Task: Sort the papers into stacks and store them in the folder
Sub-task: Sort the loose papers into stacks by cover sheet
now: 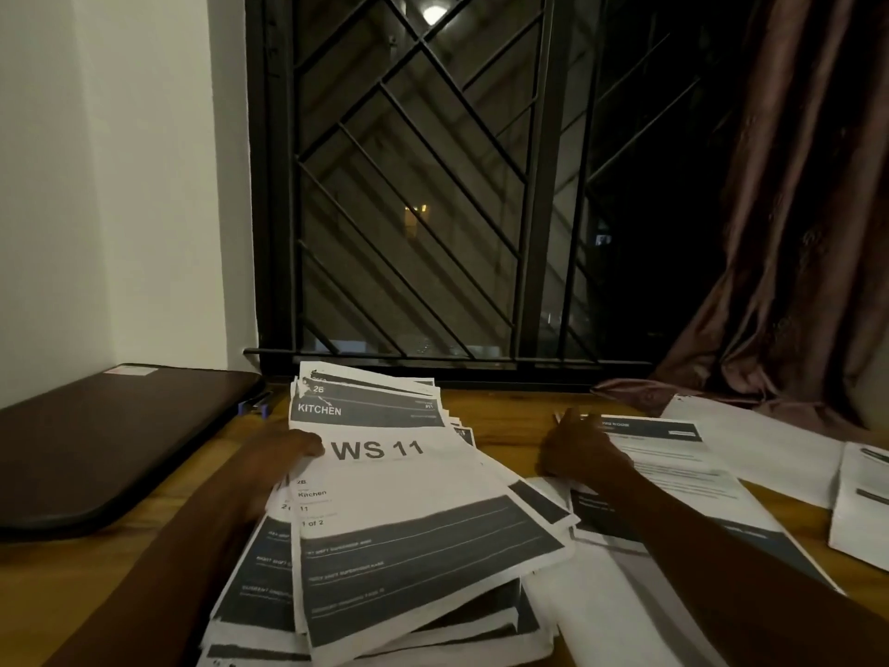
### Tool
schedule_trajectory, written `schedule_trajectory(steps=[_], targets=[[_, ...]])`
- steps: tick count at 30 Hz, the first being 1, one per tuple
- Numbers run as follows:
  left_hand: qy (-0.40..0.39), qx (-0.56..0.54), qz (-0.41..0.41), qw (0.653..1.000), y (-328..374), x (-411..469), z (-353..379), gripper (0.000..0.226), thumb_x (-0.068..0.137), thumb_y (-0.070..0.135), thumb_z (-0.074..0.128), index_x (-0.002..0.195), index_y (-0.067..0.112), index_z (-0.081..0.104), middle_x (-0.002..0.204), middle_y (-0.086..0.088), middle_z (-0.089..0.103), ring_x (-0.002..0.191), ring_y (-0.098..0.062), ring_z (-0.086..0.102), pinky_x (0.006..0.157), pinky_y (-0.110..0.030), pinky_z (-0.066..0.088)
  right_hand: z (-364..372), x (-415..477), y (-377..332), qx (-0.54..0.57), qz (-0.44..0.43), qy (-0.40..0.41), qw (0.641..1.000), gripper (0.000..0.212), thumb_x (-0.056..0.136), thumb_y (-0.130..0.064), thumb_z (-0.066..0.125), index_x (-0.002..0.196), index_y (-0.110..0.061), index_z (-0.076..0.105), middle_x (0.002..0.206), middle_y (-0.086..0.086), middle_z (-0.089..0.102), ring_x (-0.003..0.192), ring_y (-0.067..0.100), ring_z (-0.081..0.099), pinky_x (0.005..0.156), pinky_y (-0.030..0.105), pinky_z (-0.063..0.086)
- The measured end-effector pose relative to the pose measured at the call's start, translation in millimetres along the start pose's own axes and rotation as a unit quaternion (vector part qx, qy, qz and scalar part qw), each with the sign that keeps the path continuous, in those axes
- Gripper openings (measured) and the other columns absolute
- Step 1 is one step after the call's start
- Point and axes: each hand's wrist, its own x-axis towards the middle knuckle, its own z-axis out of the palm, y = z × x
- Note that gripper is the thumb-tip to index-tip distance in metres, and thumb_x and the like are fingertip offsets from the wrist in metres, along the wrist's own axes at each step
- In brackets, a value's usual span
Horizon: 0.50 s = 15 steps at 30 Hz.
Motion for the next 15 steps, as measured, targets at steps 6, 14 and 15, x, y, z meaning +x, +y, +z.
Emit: schedule_trajectory(steps=[6, 14, 15], targets=[[-0.001, -0.028, 0.03, 0.999, -3.3, -6.1, 0.6, 0.012, 0.091, 0.002, 0.062, 0.103, 0.002, 0.065, 0.091, -0.016, 0.071, 0.079, -0.033, 0.067, 0.077, -0.039, 0.054, -31.6, -19.7, -22.3, -0.054, -0.078, 0.036, 0.995, 0.048, 0.081, -0.031, 0.067, 0.119, -0.006, 0.052, 0.117, 0.008, 0.056, 0.103, 0.025, 0.055, 0.085, 0.033, 0.048], [-0.016, -0.063, 0.075, 0.995, 10.7, -25.3, 12.5, 0.031, 0.101, 0.044, 0.037, 0.091, 0.019, 0.054, 0.036, 0.01, 0.056, 0.035, -0.002, 0.057, 0.034, -0.013, 0.042, -19.3, -116.6, -152.7, 0.082, -0.301, -0.054, 0.948, 0.043, 0.085, -0.01, 0.063, 0.126, -0.005, 0.052, 0.118, 0.015, 0.059, 0.087, 0.022, 0.062, 0.064, 0.027, 0.049], [-0.022, -0.067, 0.075, 0.995, 19.5, -40.4, 16.6, 0.034, 0.101, 0.044, 0.038, 0.089, 0.018, 0.056, 0.038, 0.007, 0.059, 0.034, -0.004, 0.057, 0.033, -0.015, 0.043, -11.4, -122.3, -160.2, 0.1, -0.312, -0.081, 0.941, 0.039, 0.086, -0.012, 0.062, 0.123, -0.004, 0.053, 0.117, 0.016, 0.059, 0.085, 0.022, 0.061, 0.059, 0.025, 0.046]])
